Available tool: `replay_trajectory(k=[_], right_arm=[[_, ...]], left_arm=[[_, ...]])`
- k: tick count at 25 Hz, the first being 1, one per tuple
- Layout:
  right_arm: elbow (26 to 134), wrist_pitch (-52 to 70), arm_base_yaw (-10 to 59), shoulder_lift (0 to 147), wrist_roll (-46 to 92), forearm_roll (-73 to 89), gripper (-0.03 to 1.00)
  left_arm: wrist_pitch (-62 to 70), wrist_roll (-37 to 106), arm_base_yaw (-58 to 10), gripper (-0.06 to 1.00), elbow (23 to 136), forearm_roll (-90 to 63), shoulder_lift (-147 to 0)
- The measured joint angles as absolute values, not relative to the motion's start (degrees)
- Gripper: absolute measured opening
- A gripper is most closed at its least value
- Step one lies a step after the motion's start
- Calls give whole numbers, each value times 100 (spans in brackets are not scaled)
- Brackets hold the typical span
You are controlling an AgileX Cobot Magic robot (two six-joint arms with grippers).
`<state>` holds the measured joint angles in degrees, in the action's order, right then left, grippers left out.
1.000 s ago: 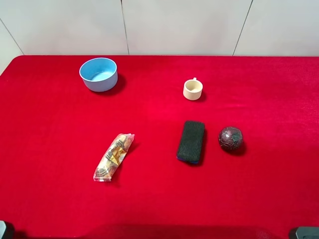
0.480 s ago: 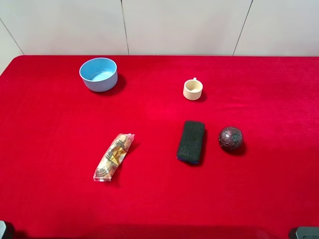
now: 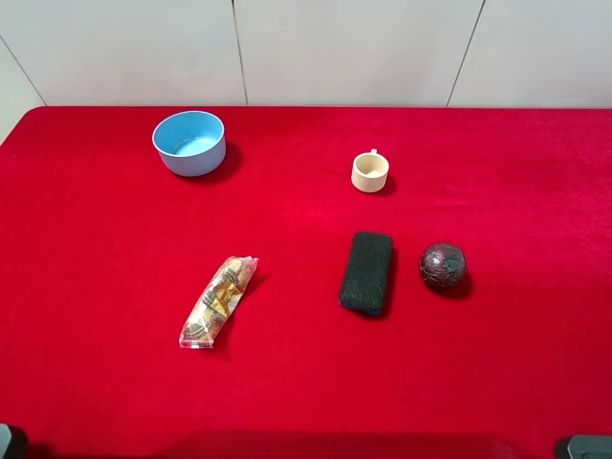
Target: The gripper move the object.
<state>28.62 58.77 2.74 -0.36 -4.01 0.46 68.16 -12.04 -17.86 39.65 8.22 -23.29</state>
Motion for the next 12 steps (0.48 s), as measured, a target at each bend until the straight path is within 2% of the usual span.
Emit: replay_trajectory(k=[6, 12], right_arm=[[2862, 5877, 274, -36, -401, 46, 69], [2862, 5877, 274, -36, -401, 46, 69]], left_arm=[[6320, -1129, -931, 93, 3235, 657, -1609], [6110, -272, -121, 93, 2825, 203, -956]])
